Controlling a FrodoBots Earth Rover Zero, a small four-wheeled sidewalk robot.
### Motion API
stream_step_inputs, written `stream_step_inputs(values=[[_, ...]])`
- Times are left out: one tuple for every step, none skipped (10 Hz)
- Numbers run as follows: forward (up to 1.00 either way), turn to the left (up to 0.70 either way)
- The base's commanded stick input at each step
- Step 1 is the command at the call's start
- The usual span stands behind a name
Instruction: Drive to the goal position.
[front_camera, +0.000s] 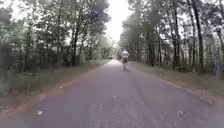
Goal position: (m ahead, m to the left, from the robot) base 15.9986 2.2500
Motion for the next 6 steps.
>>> stream_step_inputs(values=[[0.7,0.0],[0.7,0.0],[0.7,0.0],[0.7,0.0],[0.7,0.0],[0.7,0.0]])
